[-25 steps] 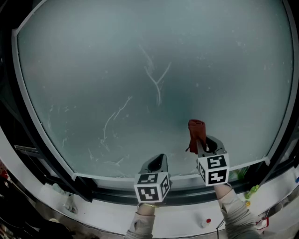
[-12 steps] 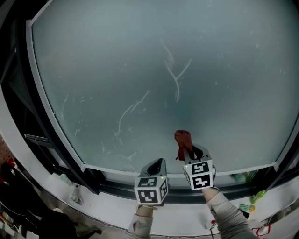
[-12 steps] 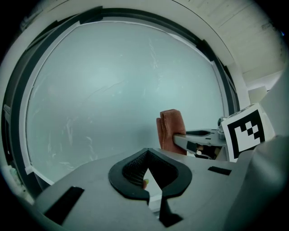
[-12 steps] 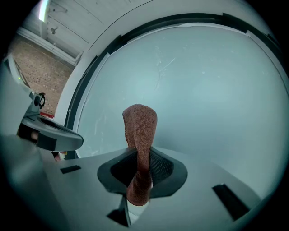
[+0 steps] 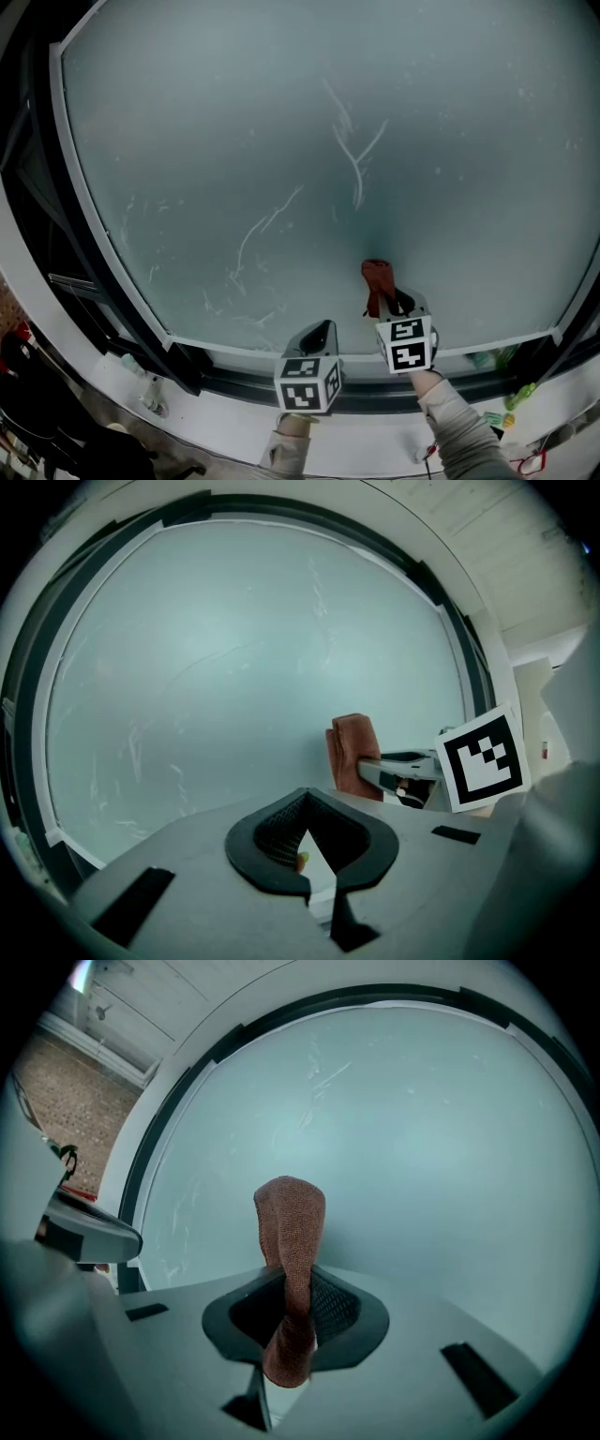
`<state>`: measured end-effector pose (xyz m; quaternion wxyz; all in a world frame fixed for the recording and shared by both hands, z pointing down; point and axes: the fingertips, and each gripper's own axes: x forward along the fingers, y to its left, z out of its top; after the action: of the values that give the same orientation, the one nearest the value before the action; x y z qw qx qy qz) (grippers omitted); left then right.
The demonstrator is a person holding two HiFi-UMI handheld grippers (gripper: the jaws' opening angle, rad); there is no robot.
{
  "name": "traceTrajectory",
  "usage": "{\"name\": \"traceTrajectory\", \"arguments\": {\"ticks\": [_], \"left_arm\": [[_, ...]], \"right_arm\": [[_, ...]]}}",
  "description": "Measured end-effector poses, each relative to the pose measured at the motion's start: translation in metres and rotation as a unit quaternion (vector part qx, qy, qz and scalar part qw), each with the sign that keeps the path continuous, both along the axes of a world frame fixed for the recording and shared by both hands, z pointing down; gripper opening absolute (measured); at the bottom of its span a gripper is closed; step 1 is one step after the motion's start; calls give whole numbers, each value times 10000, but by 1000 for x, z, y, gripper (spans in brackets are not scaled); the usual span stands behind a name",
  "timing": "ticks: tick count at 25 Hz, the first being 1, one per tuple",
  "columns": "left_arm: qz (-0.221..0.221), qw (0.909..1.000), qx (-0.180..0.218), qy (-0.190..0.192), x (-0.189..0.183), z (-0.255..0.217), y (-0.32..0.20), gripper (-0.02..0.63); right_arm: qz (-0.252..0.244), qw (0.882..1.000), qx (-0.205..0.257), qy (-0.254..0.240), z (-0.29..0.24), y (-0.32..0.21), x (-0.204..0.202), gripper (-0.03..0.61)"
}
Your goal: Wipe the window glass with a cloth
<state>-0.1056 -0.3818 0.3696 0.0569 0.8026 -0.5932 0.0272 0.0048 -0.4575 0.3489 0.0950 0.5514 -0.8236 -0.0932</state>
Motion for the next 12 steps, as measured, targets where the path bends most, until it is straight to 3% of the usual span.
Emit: {"name": "traceTrajectory", "arguments": {"ticks": [12], "left_arm": [[544, 9985, -40, 5, 53, 4, -22, 5]], "right_arm": [[992, 9949, -67, -171, 6, -14, 105, 49]]}}
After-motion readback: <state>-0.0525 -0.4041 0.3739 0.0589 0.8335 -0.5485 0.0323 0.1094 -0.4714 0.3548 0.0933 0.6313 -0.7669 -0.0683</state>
